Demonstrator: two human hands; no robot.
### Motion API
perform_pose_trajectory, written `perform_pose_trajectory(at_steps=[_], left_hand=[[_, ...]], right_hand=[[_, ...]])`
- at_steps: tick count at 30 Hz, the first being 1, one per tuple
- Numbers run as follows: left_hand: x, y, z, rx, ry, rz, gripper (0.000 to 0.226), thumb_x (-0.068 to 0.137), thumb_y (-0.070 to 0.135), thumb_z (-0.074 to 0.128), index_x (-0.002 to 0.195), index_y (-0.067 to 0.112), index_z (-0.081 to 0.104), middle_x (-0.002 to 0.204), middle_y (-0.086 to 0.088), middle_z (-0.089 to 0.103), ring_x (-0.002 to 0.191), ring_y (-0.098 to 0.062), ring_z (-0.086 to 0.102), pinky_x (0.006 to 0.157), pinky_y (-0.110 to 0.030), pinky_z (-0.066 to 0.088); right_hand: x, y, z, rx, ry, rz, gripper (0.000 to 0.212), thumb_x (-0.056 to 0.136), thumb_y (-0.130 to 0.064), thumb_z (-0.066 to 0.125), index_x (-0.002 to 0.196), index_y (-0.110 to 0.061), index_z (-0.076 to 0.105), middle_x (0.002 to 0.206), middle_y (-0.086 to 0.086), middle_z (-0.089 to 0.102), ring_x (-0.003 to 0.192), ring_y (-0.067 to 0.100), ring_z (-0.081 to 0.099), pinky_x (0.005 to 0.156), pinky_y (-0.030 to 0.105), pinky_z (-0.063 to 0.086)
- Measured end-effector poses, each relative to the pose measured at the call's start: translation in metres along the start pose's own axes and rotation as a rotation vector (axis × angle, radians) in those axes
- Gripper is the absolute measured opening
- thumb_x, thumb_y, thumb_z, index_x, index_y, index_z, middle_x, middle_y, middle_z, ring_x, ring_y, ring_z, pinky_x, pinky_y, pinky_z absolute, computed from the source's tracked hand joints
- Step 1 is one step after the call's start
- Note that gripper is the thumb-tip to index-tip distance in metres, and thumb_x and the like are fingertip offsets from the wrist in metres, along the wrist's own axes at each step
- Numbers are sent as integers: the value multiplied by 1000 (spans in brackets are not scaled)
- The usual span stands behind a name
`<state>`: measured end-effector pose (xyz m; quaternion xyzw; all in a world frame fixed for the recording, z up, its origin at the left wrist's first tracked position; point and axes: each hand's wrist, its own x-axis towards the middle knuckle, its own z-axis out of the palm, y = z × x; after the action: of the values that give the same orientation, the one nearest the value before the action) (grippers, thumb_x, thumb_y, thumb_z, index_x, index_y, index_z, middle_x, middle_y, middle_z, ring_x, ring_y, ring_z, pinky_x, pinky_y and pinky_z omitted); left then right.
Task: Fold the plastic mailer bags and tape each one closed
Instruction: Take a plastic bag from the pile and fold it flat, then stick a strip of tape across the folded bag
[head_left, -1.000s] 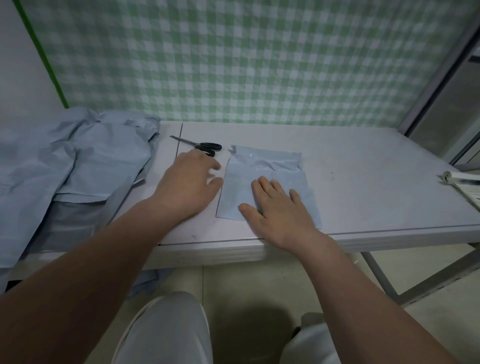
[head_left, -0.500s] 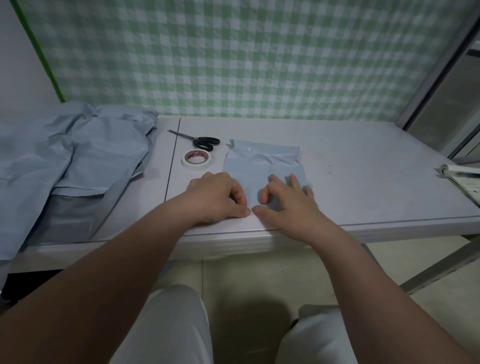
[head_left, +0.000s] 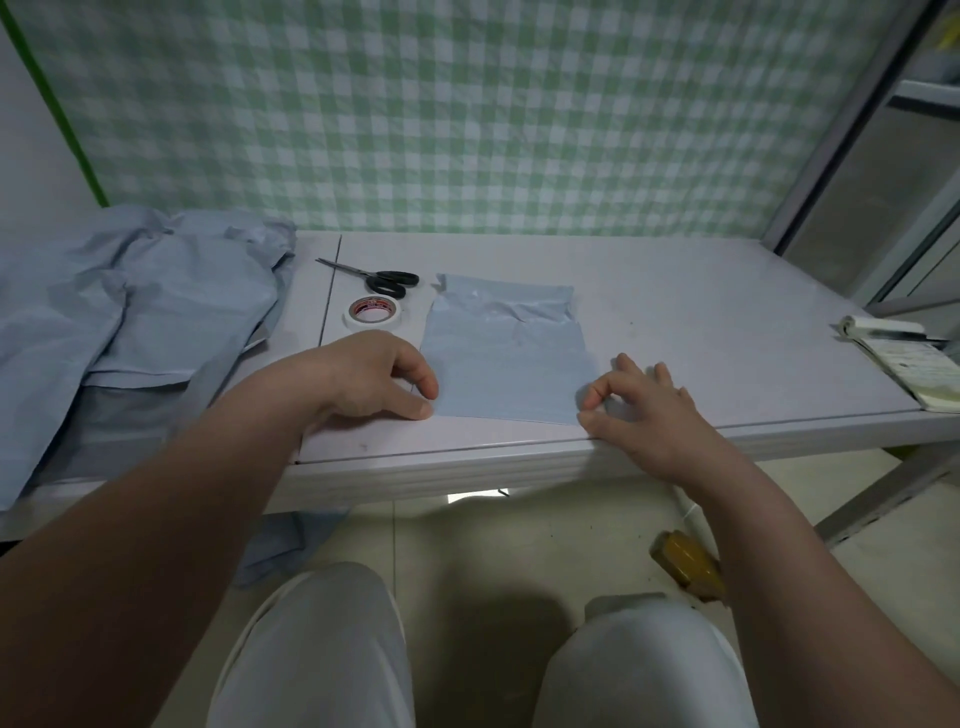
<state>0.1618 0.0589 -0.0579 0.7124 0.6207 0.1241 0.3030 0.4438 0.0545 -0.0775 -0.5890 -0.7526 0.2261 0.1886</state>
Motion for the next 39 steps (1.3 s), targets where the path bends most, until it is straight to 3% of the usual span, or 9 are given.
perform_pose_trajectory(at_steps=[5, 10, 14, 18, 22, 26, 31, 34, 39], left_hand=[[-5, -2, -5, -42, -23, -14, 17, 81, 15, 72, 90, 29, 67, 106, 12, 63, 99, -3, 54, 78, -11, 36], [-9, -2, -10, -58, -72, -9, 20, 80, 13, 72, 87, 31, 67, 103, 14, 64, 94, 2, 56, 81, -13, 37], [4, -3, -15, 4, 372, -24, 14, 80, 13, 70, 89, 24, 69, 101, 7, 60, 77, -5, 54, 70, -16, 39], [26, -18, -14, 242, 563, -90, 32, 81, 11, 60, 112, 16, 67, 117, -11, 55, 107, -29, 55, 84, -29, 40], [30, -21, -8, 284, 567, -156, 22, 89, 14, 54, 107, 11, 65, 112, -12, 60, 105, -30, 54, 86, -35, 41], [15, -3, -3, -128, 535, -55, 10, 91, 13, 54, 97, 11, 62, 91, -7, 64, 80, -20, 56, 71, -31, 43], [-22, 29, 0, -1008, 102, 142, 18, 96, 3, 43, 97, 6, 61, 80, -8, 62, 64, -11, 54, 60, -20, 49], [-30, 37, 4, -1094, -9, 198, 17, 94, 3, 44, 100, 4, 59, 86, -12, 61, 66, -13, 53, 61, -19, 49], [-32, 42, 8, -980, 96, 221, 19, 95, 3, 44, 95, 9, 62, 87, -6, 62, 75, -13, 54, 65, -21, 48]], right_hand=[[-9, -3, -9, 96, -36, -2, 15, 92, -18, 54, 94, -29, 64, 133, 10, 44, 131, 28, 27, 95, 27, 17], [-11, -6, -13, 101, -67, 23, 22, 92, -12, 53, 98, -29, 66, 140, 8, 41, 133, 24, 26, 106, 33, 18], [-5, -6, -6, 211, 29, 67, 21, 87, -17, 57, 85, -34, 69, 127, -4, 53, 126, 17, 39, 111, 44, 26], [1, -22, -1, 348, 287, 107, 14, 88, -17, 58, 87, -28, 68, 102, -19, 59, 89, 5, 54, 72, 0, 38], [8, -40, 3, 410, 407, 58, 15, 86, -16, 59, 83, -28, 67, 88, -22, 62, 72, -3, 54, 59, 0, 35], [13, -57, 8, 562, 381, -18, 21, 87, -12, 60, 79, -30, 67, 84, -20, 66, 81, -5, 58, 73, 12, 41], [13, -74, 11, 863, 153, -16, 21, 97, -22, 49, 106, -30, 66, 106, -14, 67, 94, 8, 62, 77, 25, 51], [6, -81, 13, 951, -15, -1, 24, 99, -30, 44, 107, -28, 67, 101, -14, 69, 94, 10, 63, 76, 29, 52], [-6, -78, 14, 1089, -121, -76, 26, 91, -35, 50, 97, -17, 68, 94, -2, 68, 88, 9, 60, 66, 28, 48]])
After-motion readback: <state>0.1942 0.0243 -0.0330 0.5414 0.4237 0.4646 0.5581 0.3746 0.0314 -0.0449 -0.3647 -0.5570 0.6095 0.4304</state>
